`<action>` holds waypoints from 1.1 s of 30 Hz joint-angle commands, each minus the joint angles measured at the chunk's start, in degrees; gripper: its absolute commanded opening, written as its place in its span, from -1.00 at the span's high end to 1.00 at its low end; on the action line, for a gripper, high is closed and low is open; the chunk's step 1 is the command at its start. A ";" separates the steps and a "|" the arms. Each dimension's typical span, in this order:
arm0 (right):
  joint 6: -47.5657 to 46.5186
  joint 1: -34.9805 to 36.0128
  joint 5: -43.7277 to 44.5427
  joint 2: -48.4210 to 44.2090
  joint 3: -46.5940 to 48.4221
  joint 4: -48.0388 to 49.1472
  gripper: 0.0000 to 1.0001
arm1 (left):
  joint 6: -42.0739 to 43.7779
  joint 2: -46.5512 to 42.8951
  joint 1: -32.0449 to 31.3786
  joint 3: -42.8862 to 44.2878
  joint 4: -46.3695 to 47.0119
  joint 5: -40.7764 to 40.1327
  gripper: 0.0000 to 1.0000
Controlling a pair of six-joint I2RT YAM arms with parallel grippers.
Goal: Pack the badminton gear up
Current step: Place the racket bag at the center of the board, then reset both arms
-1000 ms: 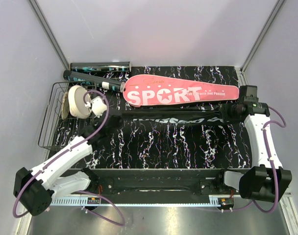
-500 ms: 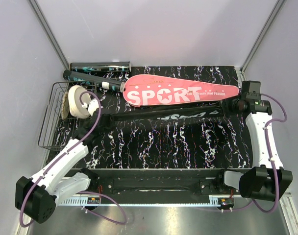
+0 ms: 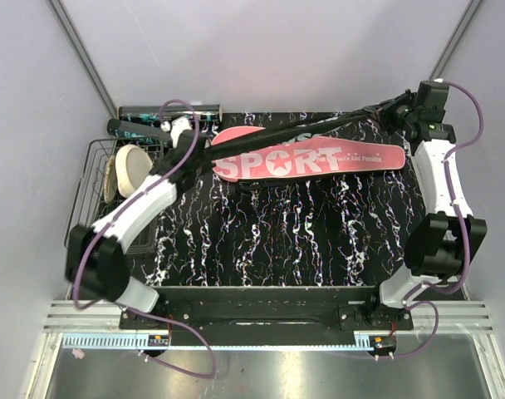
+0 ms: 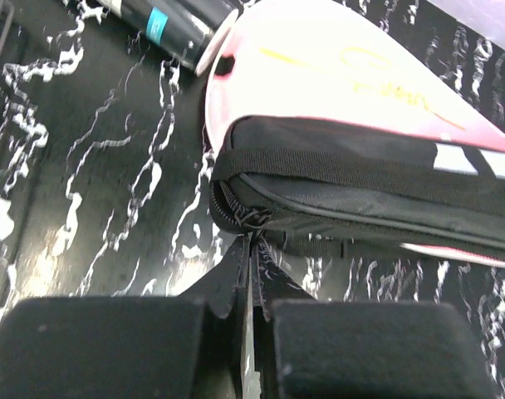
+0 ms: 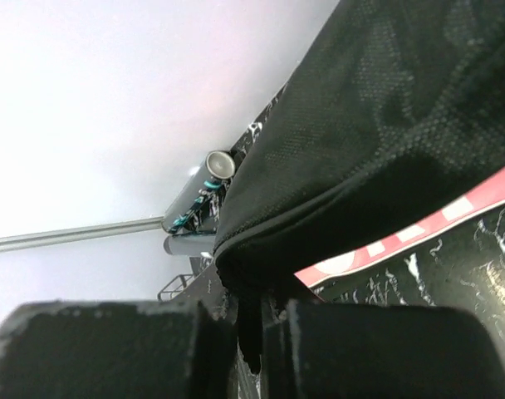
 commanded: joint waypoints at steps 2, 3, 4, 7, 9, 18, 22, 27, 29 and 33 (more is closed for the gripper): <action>-7.37 -2.25 2.18 4.23 -1.65 9.82 1.00 | 4.28 16.47 3.16 14.28 -3.09 -4.56 1.00; -7.47 -2.60 1.84 4.59 -4.70 11.49 1.00 | 4.98 20.76 3.60 17.17 -3.36 -4.56 1.00; -7.55 -2.87 1.75 4.68 -6.82 13.85 1.00 | 5.25 22.55 3.77 18.33 -2.58 -5.08 1.00; -6.06 -3.04 3.24 4.68 -15.08 20.90 0.57 | 7.88 29.14 5.09 22.98 -2.38 -2.90 0.96; -5.97 -3.04 2.55 5.38 -17.38 19.69 0.15 | 8.41 30.82 5.88 25.80 -4.49 -1.57 0.25; -10.45 -2.87 3.44 -0.24 -14.58 -17.74 -0.72 | 5.35 6.88 6.32 12.22 -9.77 2.29 -0.98; -14.05 -2.52 2.45 -9.68 -19.13 -21.90 -0.77 | 6.21 -6.58 6.85 3.69 -7.43 13.93 -0.98; -24.94 -1.29 1.15 -30.71 -25.03 -16.53 -0.98 | 7.88 -28.21 6.85 -3.89 -2.13 21.63 -0.98; -26.98 -0.59 -0.36 -39.59 -25.12 -18.37 -1.00 | 7.88 -35.40 6.85 -4.42 -2.48 21.81 -0.98; -29.70 0.99 -5.70 -49.62 -23.80 -22.95 -0.99 | 7.36 -45.01 6.94 -5.30 -1.52 25.23 -0.98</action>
